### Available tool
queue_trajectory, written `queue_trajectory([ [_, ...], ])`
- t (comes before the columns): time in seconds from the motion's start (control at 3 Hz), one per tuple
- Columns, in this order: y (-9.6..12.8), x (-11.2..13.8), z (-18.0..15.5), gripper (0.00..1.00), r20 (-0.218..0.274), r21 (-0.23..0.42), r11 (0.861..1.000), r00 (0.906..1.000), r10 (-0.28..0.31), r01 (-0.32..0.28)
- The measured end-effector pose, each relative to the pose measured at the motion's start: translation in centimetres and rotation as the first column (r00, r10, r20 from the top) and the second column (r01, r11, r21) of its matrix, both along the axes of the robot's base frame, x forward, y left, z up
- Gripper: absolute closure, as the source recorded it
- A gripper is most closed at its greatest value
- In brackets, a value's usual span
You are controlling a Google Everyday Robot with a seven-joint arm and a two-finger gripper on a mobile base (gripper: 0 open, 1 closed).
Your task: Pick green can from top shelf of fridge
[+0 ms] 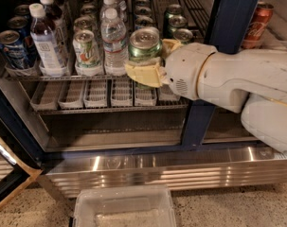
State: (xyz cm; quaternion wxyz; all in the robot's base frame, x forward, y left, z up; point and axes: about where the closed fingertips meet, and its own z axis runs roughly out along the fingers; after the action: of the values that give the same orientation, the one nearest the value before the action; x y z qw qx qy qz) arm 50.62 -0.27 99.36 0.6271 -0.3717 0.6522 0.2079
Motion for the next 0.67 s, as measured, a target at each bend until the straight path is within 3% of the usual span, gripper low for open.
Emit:
queue_trajectory([
  [0.67,0.46,-0.54,-0.19,1.0,-0.024,-0.002,0.999,0.9992,0.034,-0.034],
])
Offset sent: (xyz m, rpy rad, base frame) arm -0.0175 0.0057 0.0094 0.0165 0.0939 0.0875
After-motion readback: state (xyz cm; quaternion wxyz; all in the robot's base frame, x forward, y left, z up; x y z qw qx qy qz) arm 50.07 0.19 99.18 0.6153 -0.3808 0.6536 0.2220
